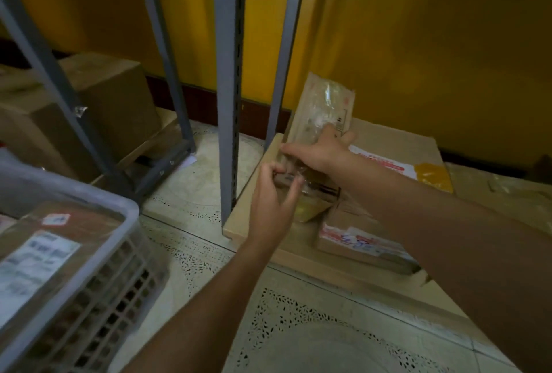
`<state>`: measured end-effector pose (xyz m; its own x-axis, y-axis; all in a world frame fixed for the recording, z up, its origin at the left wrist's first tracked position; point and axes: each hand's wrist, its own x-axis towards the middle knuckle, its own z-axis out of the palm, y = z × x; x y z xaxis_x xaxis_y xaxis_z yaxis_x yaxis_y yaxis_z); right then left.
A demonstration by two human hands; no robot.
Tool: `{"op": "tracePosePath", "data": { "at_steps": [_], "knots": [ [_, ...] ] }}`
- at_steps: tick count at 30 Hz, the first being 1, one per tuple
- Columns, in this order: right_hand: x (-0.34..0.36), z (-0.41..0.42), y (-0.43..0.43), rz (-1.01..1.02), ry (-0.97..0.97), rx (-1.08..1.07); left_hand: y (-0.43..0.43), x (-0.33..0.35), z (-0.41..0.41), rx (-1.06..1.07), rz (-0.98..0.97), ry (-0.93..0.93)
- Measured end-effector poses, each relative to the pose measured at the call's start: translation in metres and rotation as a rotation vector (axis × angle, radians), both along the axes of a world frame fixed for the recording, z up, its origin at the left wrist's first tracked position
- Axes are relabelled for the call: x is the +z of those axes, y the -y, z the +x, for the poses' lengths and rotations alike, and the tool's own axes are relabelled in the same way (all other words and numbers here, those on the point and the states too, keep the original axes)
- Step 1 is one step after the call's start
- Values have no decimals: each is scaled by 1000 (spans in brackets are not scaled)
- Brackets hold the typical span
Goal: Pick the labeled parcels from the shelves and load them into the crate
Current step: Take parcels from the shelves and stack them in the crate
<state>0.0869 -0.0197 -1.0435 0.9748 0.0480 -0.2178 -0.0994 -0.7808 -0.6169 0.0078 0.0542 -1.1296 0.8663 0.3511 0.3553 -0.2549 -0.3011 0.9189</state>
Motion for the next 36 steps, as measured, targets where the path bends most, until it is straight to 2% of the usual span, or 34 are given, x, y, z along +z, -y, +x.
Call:
{"op": "tracePosePath", "data": {
  "at_steps": [3, 5, 7, 9, 11, 13, 15, 16, 17, 18, 20, 22, 23, 26, 27, 30, 34, 36],
  "knots": [
    [-5, -8, -7, -1, 64, -51, -5, -9, -18, -86, -198, 18],
    [-7, -15, 2, 95, 139, -70, -10, -4, -27, -164, -215, -52],
    [2, -22, 18, 394, 111, -94, -16, 9, -31, -91, -110, -104],
    [18, -31, 44, 765, -37, -125, -26, 29, -27, 65, -31, -167],
    [32, -42, 80, 987, -108, -115, -34, 57, -21, 121, -189, -291],
    [34, -55, 122, 1169, -96, -124, -30, 82, -15, 4, -407, -475],
    [27, -67, 160, 1345, -98, -131, -8, 97, -16, -222, -465, -581],
    [22, -74, 174, 1394, -119, -132, 6, 102, -18, -356, -480, -564],
    [15, -79, 185, 1388, -133, -135, 24, 106, -19, -477, -500, -518],
    [9, -80, 193, 1299, -107, -137, 39, 110, -19, -548, -510, -447],
    [0, -77, 204, 1043, 108, -181, 68, 118, -21, -572, -496, -309],
    [0, -73, 210, 910, 288, -146, 87, 123, -24, -594, -411, -200],
    [3, -71, 212, 919, 295, -97, 95, 124, -26, -627, -351, -146],
    [14, -73, 211, 1154, 134, -4, 108, 131, -38, -687, -207, -28],
    [16, -73, 211, 1172, 117, 10, 109, 134, -42, -689, -189, -4],
    [20, -69, 210, 1133, 162, 5, 107, 143, -47, -658, -150, 45],
    [26, -68, 201, 982, 248, 4, 98, 147, -49, -586, -144, 71],
    [28, -71, 192, 991, 243, 21, 91, 149, -51, -553, -123, 106]
  ]
}}
